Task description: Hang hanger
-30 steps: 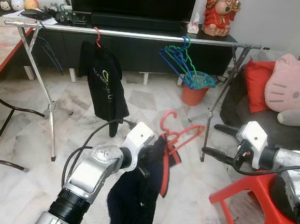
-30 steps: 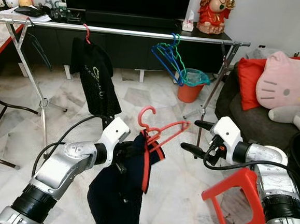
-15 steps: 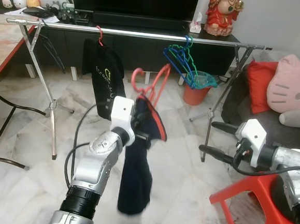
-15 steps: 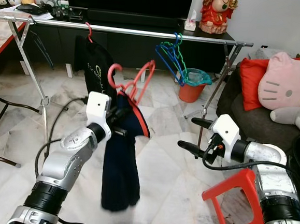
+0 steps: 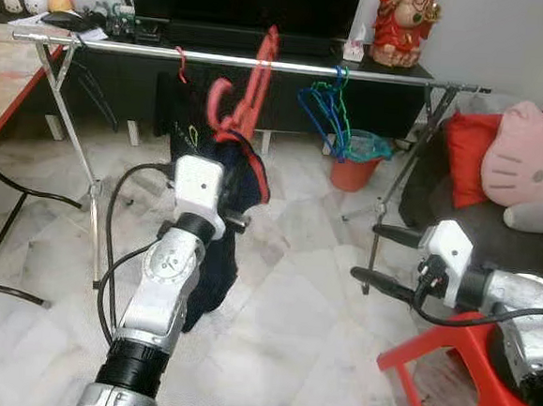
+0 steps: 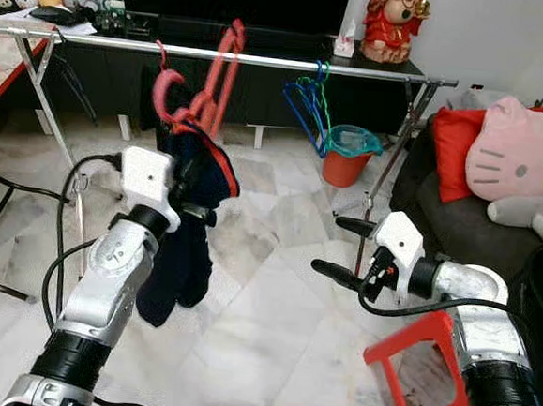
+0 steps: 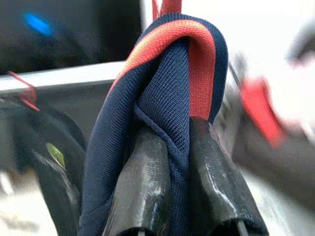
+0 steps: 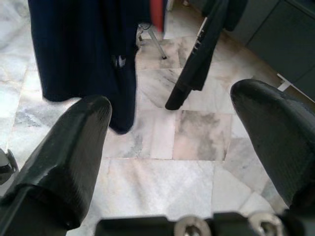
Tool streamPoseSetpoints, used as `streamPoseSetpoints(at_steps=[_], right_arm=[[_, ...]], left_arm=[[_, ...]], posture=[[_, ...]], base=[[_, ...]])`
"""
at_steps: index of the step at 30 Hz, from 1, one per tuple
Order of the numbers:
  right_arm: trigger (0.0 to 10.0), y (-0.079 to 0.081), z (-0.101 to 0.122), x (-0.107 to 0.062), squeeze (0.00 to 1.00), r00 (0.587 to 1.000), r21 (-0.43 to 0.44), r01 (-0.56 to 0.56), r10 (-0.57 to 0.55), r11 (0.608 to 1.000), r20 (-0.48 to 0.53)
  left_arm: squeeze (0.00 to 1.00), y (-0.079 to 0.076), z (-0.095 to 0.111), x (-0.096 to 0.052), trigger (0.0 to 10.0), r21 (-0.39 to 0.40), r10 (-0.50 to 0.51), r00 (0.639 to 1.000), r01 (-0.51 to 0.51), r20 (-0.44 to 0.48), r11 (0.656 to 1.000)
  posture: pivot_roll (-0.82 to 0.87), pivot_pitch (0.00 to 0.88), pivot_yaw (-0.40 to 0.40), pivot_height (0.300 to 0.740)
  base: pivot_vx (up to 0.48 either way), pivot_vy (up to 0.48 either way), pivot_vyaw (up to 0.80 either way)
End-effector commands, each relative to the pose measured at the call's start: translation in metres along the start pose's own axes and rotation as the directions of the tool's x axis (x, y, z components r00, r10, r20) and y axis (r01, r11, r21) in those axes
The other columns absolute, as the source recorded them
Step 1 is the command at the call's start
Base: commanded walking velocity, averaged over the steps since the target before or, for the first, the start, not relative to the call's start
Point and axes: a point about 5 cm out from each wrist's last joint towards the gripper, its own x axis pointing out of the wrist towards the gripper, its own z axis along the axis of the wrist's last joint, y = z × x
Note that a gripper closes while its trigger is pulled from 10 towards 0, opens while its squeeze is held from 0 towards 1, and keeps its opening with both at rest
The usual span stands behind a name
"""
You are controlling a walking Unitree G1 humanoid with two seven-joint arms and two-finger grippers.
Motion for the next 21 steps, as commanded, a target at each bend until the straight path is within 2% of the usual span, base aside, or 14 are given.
streamPoseSetpoints(at_steps=[1, 3, 5, 6, 10, 11, 12, 15, 16, 17, 18, 19, 20, 21], right_arm=[[10.0, 0.002, 0.004, 0.001, 0.00, 1.000, -0.013, -0.020, 0.020, 1.000, 0.006], [10.0, 0.002, 0.005, 0.002, 0.00, 1.000, -0.027, -0.031, 0.031, 0.999, -0.002], [10.0, 0.002, 0.005, 0.002, 0.00, 1.000, -0.027, -0.031, 0.031, 0.999, -0.002], [10.0, 0.003, 0.009, 0.003, 0.00, 0.998, -0.051, -0.061, 0.060, 0.997, -0.016], [10.0, 0.005, 0.016, 0.006, 0.00, 0.991, -0.085, -0.130, 0.127, 0.988, -0.035], [10.0, 0.005, 0.017, 0.007, 0.00, 0.985, -0.107, -0.165, 0.158, 0.980, -0.069], [10.0, 0.005, 0.018, 0.007, 0.00, 0.982, -0.116, -0.179, 0.170, 0.977, -0.086], [10.0, 0.006, 0.017, 0.007, 0.00, 0.977, -0.123, -0.199, 0.187, 0.972, -0.103], [10.0, 0.007, 0.017, 0.007, 0.00, 0.971, -0.123, -0.224, 0.210, 0.967, -0.117], [10.0, 0.008, 0.017, 0.006, 0.05, 0.963, -0.121, -0.253, 0.237, 0.960, -0.130], [10.0, 0.010, 0.017, 0.004, 0.31, 0.953, -0.117, -0.282, 0.265, 0.952, -0.144], [10.0, 0.012, 0.016, 0.003, 0.82, 0.942, -0.113, -0.314, 0.296, 0.943, -0.157], [10.0, 0.015, 0.016, 0.000, 1.00, 0.922, -0.100, -0.366, 0.346, 0.925, -0.173], [10.0, 0.017, 0.016, -0.001, 1.00, 0.913, -0.095, -0.387, 0.367, 0.917, -0.177]], left_arm=[[0.00, -0.014, -0.004, 0.003, 10.0, 0.027, -0.162, 0.984, 0.164, -0.069, 0.986], [0.00, -0.017, -0.007, 0.000, 10.0, 0.054, -0.252, 0.963, 0.258, -0.097, 0.965], [0.00, -0.017, -0.007, 0.000, 10.0, 0.054, -0.252, 0.963, 0.258, -0.097, 0.965], [0.00, -0.024, -0.011, -0.006, 10.0, 0.083, -0.372, 0.917, 0.386, -0.146, 0.919], [0.00, -0.035, -0.019, -0.021, 10.0, 0.072, -0.566, 0.786, 0.598, -0.250, 0.798], [0.00, -0.039, -0.023, -0.030, 10.0, 0.046, -0.640, 0.706, 0.682, -0.303, 0.730], [0.00, -0.040, -0.025, -0.034, 10.0, 0.041, -0.671, 0.670, 0.717, -0.319, 0.696], [0.00, -0.042, -0.027, -0.040, 10.0, 0.022, -0.703, 0.622, 0.754, -0.344, 0.657], [0.00, -0.042, -0.028, -0.044, 10.0, 0.014, -0.726, 0.584, 0.782, -0.363, 0.623], [0.00, -0.043, -0.029, -0.048, 10.0, 0.001, -0.740, 0.556, 0.800, -0.377, 0.600], [0.00, -0.043, -0.030, -0.050, 10.0, -0.012, -0.752, 0.532, 0.813, -0.389, 0.582], [0.00, -0.044, -0.030, -0.051, 10.0, -0.013, -0.759, 0.517, 0.823, -0.397, 0.567], [0.00, -0.044, -0.029, -0.051, 10.0, -0.014, -0.765, 0.504, 0.831, -0.400, 0.556], [0.00, -0.045, -0.028, -0.051, 10.0, -0.015, -0.768, 0.503, 0.833, -0.397, 0.554]], posture=[[-0.02, 0.000, -0.104, 0.740], [-0.02, 0.000, -0.101, 0.740], [-0.02, 0.000, -0.101, 0.740], [-0.02, 0.000, -0.100, 0.740], [-0.02, 0.000, -0.101, 0.740], [-0.02, 0.000, -0.100, 0.740], [-0.02, 0.000, -0.100, 0.740], [-0.03, 0.000, -0.100, 0.740], [-0.03, 0.000, -0.100, 0.740], [-0.03, 0.000, -0.103, 0.740], [-0.03, 0.000, -0.103, 0.740], [-0.03, 0.000, -0.105, 0.740], [-0.03, 0.000, -0.106, 0.740], [-0.03, 0.000, -0.107, 0.740]], base=[[0.000, 0.000, 0.00], [0.000, 0.000, 0.00], [0.000, 0.000, 0.00], [0.000, 0.000, 0.00], [0.000, 0.000, 0.00], [0.000, 0.000, 0.00], [0.000, 0.000, 0.00], [0.000, 0.000, 0.00], [0.000, 0.000, 0.00], [0.000, 0.000, 0.00], [0.000, 0.000, 0.00], [0.000, 0.000, 0.00], [0.000, 0.000, 0.00], [0.000, 0.000, 0.00]])
